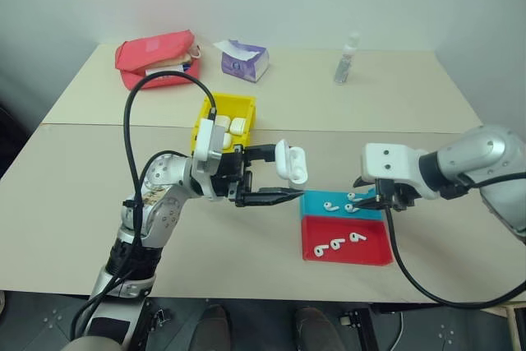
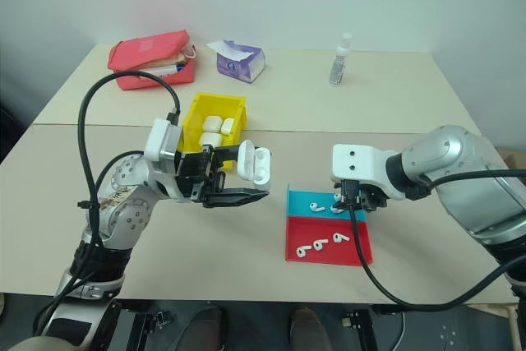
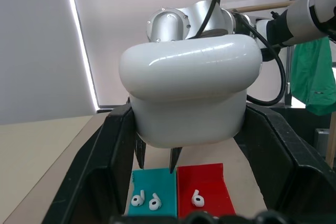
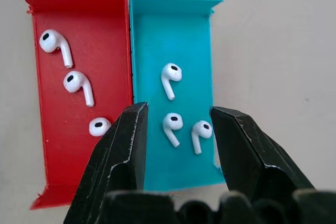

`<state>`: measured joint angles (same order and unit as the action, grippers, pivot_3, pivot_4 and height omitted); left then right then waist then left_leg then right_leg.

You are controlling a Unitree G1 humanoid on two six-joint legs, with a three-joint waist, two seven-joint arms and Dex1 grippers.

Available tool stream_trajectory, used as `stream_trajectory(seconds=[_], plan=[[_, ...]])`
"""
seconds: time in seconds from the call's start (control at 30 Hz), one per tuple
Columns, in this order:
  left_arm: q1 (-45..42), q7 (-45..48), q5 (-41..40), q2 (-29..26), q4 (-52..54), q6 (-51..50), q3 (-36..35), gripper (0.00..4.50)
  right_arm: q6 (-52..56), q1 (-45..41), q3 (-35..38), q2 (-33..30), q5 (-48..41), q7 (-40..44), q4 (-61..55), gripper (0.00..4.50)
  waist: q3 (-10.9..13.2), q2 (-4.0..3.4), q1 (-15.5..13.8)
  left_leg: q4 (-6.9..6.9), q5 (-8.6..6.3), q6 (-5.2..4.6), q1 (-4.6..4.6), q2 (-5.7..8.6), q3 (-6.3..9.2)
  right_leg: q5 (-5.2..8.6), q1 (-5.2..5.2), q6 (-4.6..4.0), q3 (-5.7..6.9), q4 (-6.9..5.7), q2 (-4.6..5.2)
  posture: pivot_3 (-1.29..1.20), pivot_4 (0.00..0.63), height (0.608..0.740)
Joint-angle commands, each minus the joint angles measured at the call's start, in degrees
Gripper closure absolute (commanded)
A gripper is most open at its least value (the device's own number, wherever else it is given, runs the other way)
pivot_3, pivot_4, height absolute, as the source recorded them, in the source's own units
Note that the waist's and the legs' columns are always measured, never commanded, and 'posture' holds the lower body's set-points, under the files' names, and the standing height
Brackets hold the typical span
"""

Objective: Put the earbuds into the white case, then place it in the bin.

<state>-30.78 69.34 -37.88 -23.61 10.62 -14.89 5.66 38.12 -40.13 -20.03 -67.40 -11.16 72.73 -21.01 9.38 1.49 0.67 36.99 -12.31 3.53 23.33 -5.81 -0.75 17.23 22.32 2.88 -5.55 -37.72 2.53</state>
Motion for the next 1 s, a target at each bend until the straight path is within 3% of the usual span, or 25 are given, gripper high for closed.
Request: stream_trajectory(seconds=[0.03,0.23,0.47,0.73,1.0], plan=[[0.6,-0.6,-0.2,-0.5,3.2,1.0,-1.6,1.73,-7.6,2.1,3.8,-2.6,-1.3,5.8,-2.4,2.20,0.0,0.00,-0.2,-0.01,0.00,0.00,0.02,0.00,0.00,0.00,0.00,0.00,0.01,0.02,0.00,0.00,0.150,0.740],[1.9,-0.6,-0.4,-1.0,4.6,1.0,-1.9,1.73,-4.7,8.2,4.8,-4.0,-1.4,5.8,-7.3,2.20,0.0,-0.01,-0.3,0.00,-0.03,-0.04,0.03,0.00,0.00,0.01,-0.01,0.02,0.01,0.06,0.01,0.00,0.150,0.740],[2.8,-1.1,-0.1,0.1,4.6,1.7,-1.6,1.73,8.7,12.4,2.7,-4.0,1.4,-0.8,-14.5,2.20,0.0,-0.01,-0.3,0.03,-0.02,-0.03,-0.03,0.00,0.00,0.01,-0.02,0.02,0.00,-0.07,0.00,0.00,0.150,0.740],[4.9,-0.1,-0.7,-0.1,5.6,1.3,-0.6,1.73,18.0,11.0,-1.7,-1.4,2.1,-4.9,-16.7,2.20,0.0,-0.01,0.0,0.04,-0.02,-0.02,-0.03,0.00,0.00,0.01,-0.02,0.02,-0.01,-0.07,0.00,0.00,0.150,0.740],[3.9,1.6,-0.8,-0.6,3.3,1.4,-1.3,1.73,19.9,9.2,-8.8,1.7,7.4,-9.9,-14.8,2.20,0.0,-0.01,0.0,0.04,-0.02,-0.03,-0.02,0.00,0.01,0.01,-0.01,0.02,0.00,-0.06,0.00,0.00,0.150,0.740]])
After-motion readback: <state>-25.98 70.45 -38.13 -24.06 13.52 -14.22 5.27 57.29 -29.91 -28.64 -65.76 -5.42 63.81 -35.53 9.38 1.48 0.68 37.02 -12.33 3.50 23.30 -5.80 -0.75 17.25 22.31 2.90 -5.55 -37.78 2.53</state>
